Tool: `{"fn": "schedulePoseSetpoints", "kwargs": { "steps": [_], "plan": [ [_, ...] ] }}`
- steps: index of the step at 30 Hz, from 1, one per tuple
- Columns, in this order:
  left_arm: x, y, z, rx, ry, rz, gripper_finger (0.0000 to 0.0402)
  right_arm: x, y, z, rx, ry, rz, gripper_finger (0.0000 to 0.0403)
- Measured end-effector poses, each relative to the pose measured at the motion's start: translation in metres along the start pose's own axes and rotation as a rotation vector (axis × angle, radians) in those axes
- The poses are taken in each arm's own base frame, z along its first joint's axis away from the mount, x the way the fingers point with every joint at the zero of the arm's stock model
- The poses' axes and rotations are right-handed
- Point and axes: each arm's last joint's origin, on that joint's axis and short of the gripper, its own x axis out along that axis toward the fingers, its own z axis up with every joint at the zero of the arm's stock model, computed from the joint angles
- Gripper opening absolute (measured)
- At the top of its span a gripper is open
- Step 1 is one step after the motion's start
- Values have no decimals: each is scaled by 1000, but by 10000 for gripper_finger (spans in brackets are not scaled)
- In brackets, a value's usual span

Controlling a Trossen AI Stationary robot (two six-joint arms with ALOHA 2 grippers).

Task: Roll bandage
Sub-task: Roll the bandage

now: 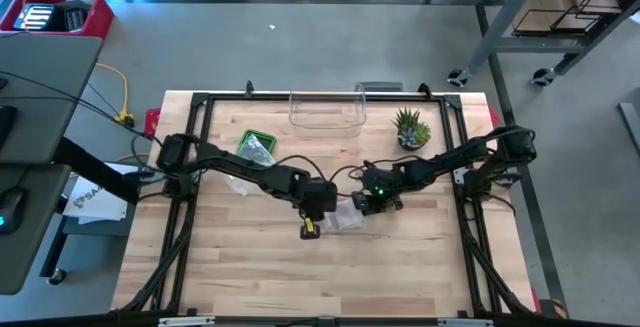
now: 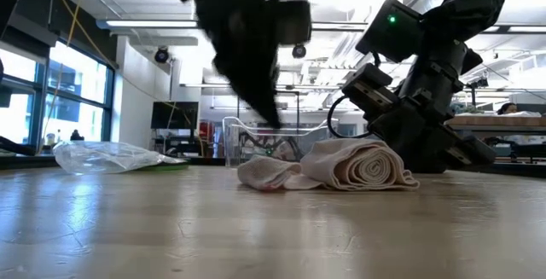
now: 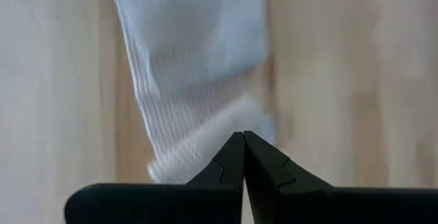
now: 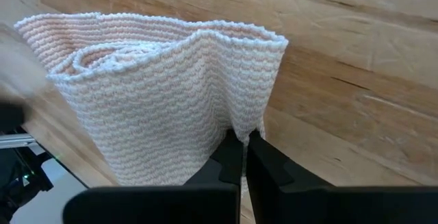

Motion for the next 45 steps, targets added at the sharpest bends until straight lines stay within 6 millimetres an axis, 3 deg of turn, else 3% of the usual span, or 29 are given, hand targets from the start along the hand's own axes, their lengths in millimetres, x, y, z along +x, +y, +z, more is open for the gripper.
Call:
{"fn": "schedulePoseSetpoints", "kwargs": {
  "steps": [5, 12, 19, 30, 45],
  "plan": [
    [19, -7, -12, -17, 103, -13, 0, 0, 1, 0, -2, -1, 5, 0],
    [23, -2, -2, -54, -1, 53, 0, 0, 1, 0, -6, -1, 6, 0],
    [40, -3, -10, -42, 72, -9, 0, 0, 1, 0, -17, 1, 8, 0],
    [28, -4, -32, 17, 312, 37, 0, 1, 1, -2, 10, -2, 3, 0],
    [22, -2, -34, -12, 354, 58, 0, 0, 3, -7, 1, -11, 16, 0]
  ]
}}
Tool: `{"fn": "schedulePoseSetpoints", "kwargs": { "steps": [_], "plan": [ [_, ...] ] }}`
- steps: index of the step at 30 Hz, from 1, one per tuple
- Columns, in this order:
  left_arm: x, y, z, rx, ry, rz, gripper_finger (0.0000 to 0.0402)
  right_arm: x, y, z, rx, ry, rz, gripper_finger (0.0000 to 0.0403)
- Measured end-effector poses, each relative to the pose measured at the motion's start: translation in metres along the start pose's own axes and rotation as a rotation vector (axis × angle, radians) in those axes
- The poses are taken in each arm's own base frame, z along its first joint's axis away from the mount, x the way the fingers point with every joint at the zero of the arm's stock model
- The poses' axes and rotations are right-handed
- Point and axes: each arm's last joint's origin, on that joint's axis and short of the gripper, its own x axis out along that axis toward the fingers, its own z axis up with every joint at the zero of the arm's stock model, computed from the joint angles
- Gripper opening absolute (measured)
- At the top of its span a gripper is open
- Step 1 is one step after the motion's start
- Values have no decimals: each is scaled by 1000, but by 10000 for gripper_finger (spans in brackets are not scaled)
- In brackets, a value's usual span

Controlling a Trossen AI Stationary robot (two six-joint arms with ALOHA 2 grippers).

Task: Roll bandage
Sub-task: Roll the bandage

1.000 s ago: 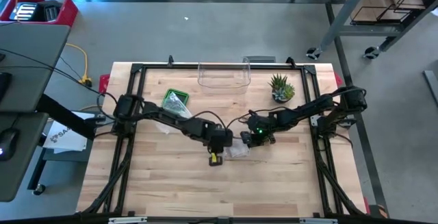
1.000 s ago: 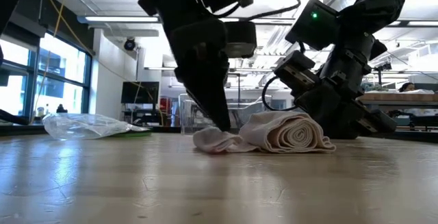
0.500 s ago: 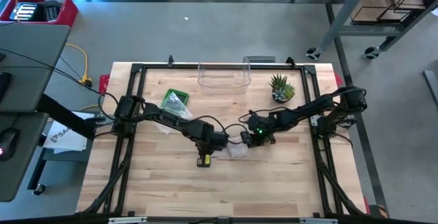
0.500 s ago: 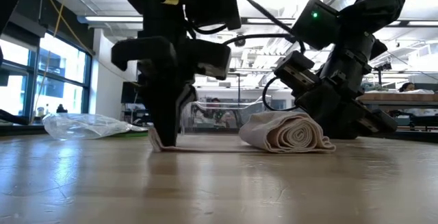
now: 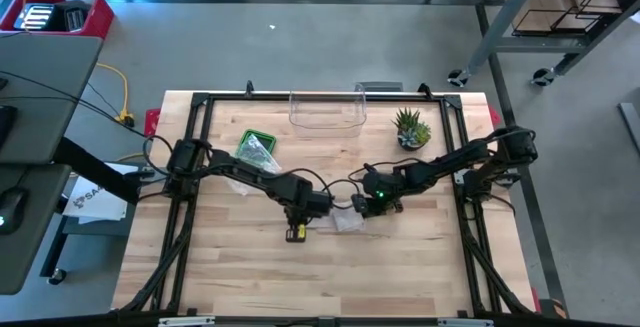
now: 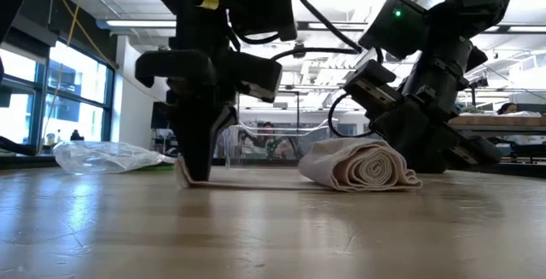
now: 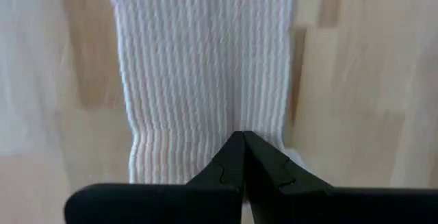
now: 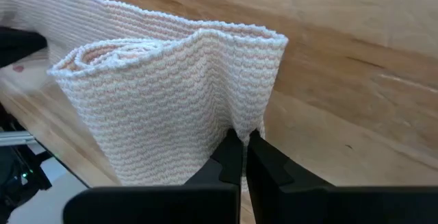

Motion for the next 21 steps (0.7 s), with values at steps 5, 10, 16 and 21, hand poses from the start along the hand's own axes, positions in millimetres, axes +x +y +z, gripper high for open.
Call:
{"fn": "schedulePoseSetpoints", "kwargs": {
  "steps": [5, 10, 16, 21],
  "plan": [
    [-17, 0, -5, 1, -14, 27, 0, -3, 1, 0, -6, -38, 6, 0],
    [-30, 2, -5, -4, -62, 58, 0, -8, 2, 0, -16, -57, 9, 0],
    [-35, 5, -1, -45, -118, 61, 0, -8, 2, -1, -19, -55, 10, 0],
    [-31, 2, 16, 6, -277, 26, 0, -9, 2, -1, -18, -54, 8, 0]
  ]
}}
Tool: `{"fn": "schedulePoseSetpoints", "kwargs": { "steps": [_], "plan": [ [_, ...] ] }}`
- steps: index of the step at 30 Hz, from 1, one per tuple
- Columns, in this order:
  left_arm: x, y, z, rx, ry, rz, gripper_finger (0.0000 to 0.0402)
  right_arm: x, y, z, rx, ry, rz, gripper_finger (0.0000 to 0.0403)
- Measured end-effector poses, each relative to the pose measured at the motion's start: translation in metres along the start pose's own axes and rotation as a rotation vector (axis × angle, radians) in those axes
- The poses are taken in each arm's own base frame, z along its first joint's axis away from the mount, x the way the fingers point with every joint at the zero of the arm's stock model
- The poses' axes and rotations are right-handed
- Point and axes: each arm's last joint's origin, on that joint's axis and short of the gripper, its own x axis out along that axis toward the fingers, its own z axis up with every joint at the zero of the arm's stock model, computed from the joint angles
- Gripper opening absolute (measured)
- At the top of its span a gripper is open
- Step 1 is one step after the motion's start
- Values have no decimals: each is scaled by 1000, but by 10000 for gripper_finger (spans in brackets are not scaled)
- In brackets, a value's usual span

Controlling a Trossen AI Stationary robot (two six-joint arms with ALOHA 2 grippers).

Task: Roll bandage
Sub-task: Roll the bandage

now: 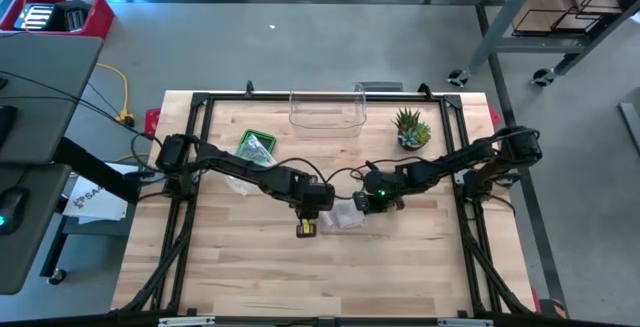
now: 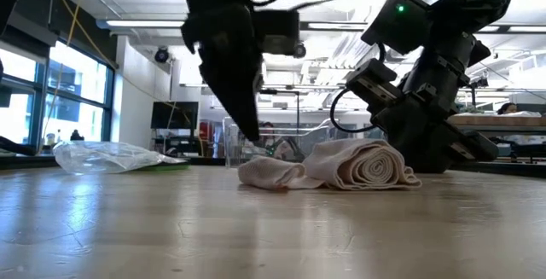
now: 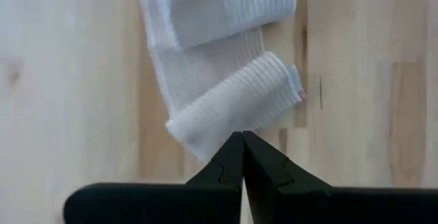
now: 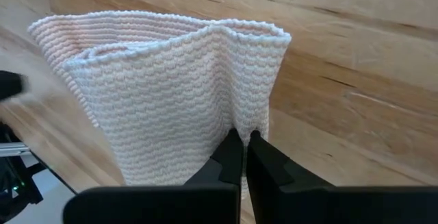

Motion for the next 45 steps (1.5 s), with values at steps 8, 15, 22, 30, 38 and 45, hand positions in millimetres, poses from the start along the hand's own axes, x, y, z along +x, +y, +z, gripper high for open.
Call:
{"fn": "schedulePoseSetpoints", "kwargs": {
  "steps": [8, 15, 22, 30, 38, 45],
  "plan": [
    [26, 3, -2, -45, 45, -45, 0, 0, 0, 0, 0, -1, -1, 0],
    [32, 1, 5, -66, -31, -62, 0, 0, 0, 0, 0, -2, 0, 0],
    [37, 0, -5, -71, 69, -49, 0, 0, 0, 0, 0, -2, -2, 0],
    [33, -5, -21, 49, 231, -78, 0, 1, 1, -8, -7, 11, -6, 0],
    [32, -5, -27, 98, 293, -118, 0, 5, 3, -29, -20, 11, -6, 0],
    [32, -5, -25, 92, 279, -118, 0, -3, 13, -40, -19, -22, 93, 0]
  ]
}}
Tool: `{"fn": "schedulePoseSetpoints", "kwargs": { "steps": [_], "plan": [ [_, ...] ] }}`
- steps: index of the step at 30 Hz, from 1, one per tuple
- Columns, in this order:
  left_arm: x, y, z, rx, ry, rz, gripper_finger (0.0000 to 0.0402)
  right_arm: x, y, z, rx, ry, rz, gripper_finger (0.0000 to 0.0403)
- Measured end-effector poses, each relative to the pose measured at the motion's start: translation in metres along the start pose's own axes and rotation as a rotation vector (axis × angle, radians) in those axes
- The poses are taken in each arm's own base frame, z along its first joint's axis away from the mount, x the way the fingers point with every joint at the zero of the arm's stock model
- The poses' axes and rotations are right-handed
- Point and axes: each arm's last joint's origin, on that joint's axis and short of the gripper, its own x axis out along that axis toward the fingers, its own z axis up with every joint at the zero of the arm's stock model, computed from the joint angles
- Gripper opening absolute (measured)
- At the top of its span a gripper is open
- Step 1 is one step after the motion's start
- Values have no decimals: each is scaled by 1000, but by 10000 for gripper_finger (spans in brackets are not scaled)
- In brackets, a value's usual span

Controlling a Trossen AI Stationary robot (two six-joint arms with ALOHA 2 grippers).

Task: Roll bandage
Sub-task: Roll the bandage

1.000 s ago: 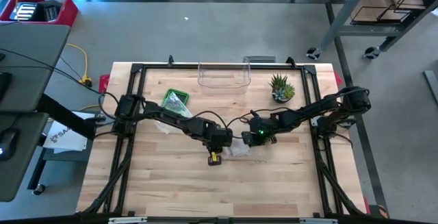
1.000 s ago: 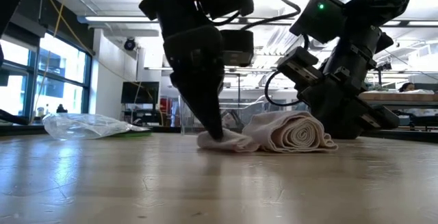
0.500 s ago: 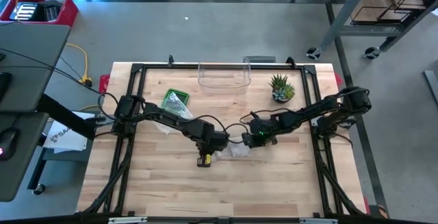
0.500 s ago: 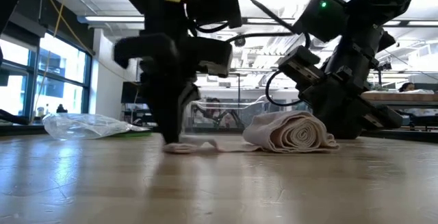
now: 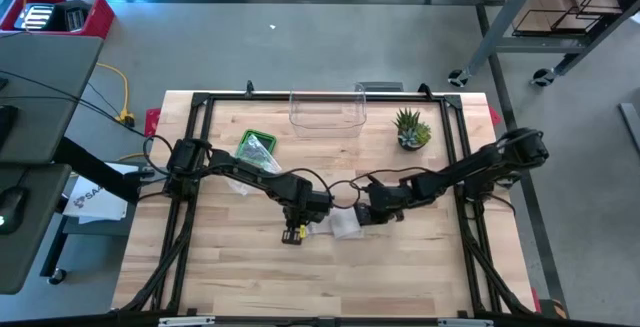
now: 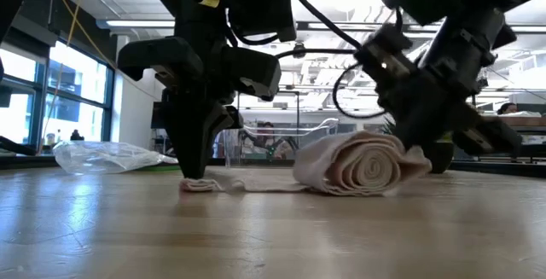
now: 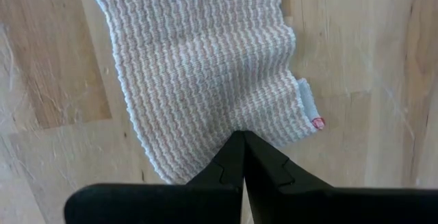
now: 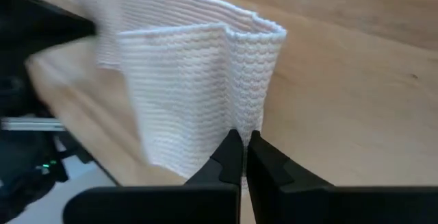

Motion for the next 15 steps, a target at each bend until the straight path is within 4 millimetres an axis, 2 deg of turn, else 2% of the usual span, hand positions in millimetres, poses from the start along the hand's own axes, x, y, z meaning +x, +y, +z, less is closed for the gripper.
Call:
{"fn": "schedulePoseSetpoints", "kwargs": {
  "steps": [7, 15],
  "plan": [
    [0, 0, 0, -1, -2, 1, 0, -23, 12, -2, -34, -60, 95, 0],
    [-18, -3, 1, 9, -78, 10, 0, -27, 18, -2, -38, -74, 119, 0]
  ]
}}
